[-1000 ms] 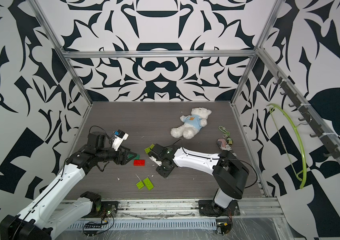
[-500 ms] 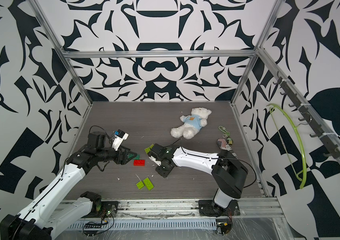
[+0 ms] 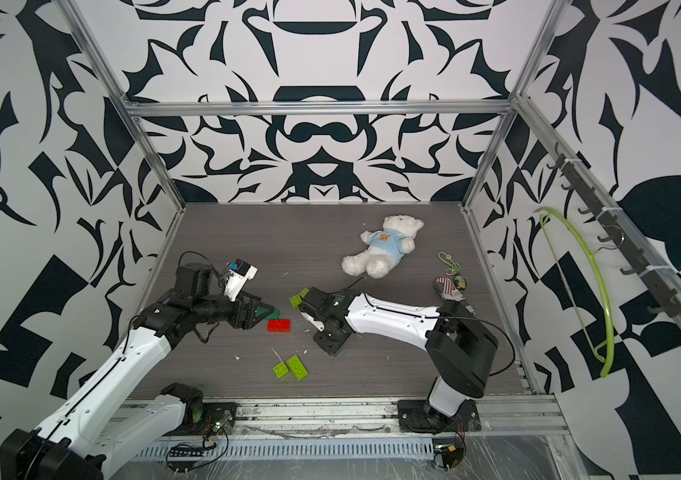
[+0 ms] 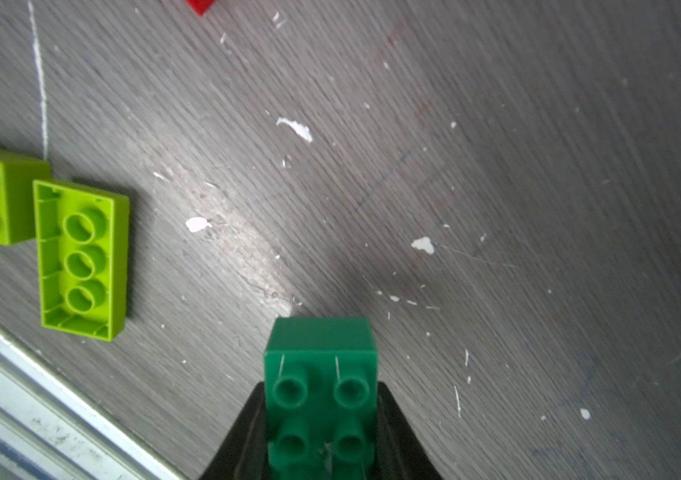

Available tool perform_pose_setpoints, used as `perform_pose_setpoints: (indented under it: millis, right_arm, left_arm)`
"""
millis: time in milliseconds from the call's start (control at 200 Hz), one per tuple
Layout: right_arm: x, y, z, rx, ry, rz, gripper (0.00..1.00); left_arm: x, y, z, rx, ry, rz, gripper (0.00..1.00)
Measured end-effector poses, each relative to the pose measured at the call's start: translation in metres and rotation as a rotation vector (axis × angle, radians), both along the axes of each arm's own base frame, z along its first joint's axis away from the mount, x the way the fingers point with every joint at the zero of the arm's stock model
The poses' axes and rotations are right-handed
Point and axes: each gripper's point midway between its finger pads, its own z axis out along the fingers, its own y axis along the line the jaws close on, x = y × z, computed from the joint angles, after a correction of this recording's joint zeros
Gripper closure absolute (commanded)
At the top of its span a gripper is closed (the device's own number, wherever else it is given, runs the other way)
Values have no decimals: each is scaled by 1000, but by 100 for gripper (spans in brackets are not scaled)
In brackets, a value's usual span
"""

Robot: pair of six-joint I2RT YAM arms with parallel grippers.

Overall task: Assemble a carrot with lego
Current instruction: Assemble the lego brick with the lego brick.

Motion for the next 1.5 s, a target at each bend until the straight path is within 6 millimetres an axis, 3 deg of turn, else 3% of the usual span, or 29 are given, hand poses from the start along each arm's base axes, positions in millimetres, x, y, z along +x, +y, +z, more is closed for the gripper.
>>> perform_pose_setpoints:
  millis: [200, 465, 1180, 1500]
  right_arm:
    - [1, 2, 15, 44, -26, 0, 73]
    - [-6, -10, -5, -1, 16, -5, 73]
    - [-1, 1, -7, 40, 1, 1, 73]
    - [8, 16, -8, 27, 18, -10, 73]
  left_arm:
    - [0, 0, 0, -1, 2, 2, 26]
    - [0, 0, 0, -2, 4, 4, 26]
    - [0, 0, 0, -7, 11, 9, 26]
    - [0, 0, 2, -10, 9, 12, 26]
